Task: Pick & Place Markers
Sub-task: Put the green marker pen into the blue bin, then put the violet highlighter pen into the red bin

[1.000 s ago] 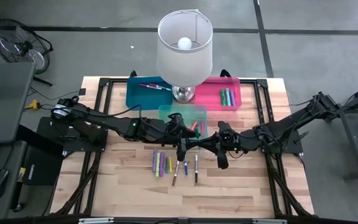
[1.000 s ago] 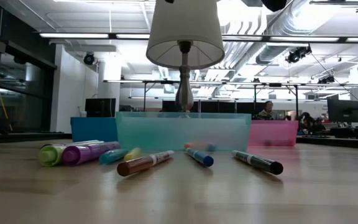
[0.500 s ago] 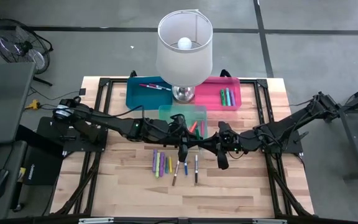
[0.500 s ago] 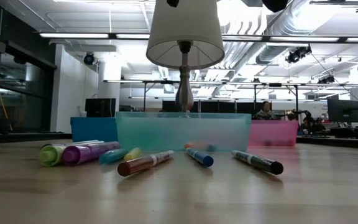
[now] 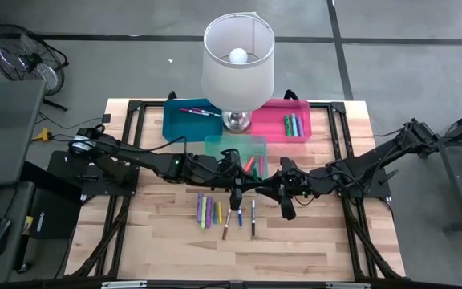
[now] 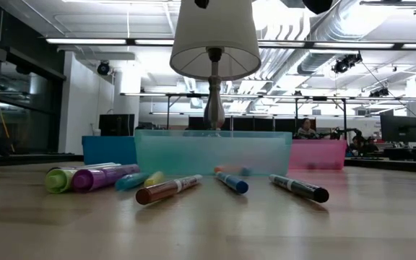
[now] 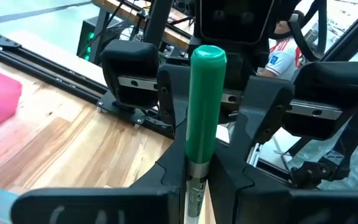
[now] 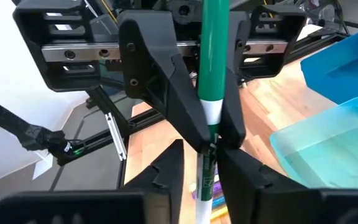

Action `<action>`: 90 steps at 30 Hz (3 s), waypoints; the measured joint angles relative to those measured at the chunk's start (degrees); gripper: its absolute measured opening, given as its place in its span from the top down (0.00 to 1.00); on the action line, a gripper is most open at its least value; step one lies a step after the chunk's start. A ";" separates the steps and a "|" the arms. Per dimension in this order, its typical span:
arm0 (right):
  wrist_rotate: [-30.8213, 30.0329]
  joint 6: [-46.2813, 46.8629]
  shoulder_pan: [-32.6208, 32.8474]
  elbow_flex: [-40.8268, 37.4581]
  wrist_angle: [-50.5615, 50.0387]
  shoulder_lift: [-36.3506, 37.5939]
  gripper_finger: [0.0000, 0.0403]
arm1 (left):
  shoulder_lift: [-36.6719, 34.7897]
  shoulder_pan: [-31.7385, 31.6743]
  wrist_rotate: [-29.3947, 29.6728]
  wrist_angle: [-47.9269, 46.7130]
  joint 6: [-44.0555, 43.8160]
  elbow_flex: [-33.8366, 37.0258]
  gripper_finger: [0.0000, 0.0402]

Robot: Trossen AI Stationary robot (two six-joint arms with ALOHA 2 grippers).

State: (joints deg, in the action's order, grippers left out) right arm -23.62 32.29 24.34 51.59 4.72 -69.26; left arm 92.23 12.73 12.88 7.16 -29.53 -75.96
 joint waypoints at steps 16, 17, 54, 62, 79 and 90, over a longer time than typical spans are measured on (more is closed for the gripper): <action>5.19 6.48 -0.33 0.17 -19.81 7.16 0.56 | -0.37 -0.92 0.11 -4.23 2.33 0.00 0.91; 5.50 7.54 -0.24 0.17 -21.73 7.39 0.56 | -0.98 -1.32 0.16 -6.10 2.39 0.00 0.91; 1.63 25.23 2.78 0.09 -30.47 -5.88 0.56 | -0.82 -28.27 19.19 -67.36 36.14 -0.78 0.91; -0.46 30.78 2.82 0.09 -29.69 -7.26 0.56 | -0.09 -35.88 20.30 -61.79 43.99 7.07 0.91; -3.29 36.10 2.82 0.09 -27.62 -7.27 0.56 | -0.09 -40.12 22.78 -45.84 58.18 18.34 0.89; -3.71 36.75 2.82 0.09 -27.35 -7.27 0.56 | -0.09 -40.09 19.26 -45.20 59.75 18.34 0.79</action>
State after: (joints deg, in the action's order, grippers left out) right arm -27.33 69.04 27.16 51.68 -22.63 -76.53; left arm 92.14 -27.35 32.14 -38.04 30.22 -57.63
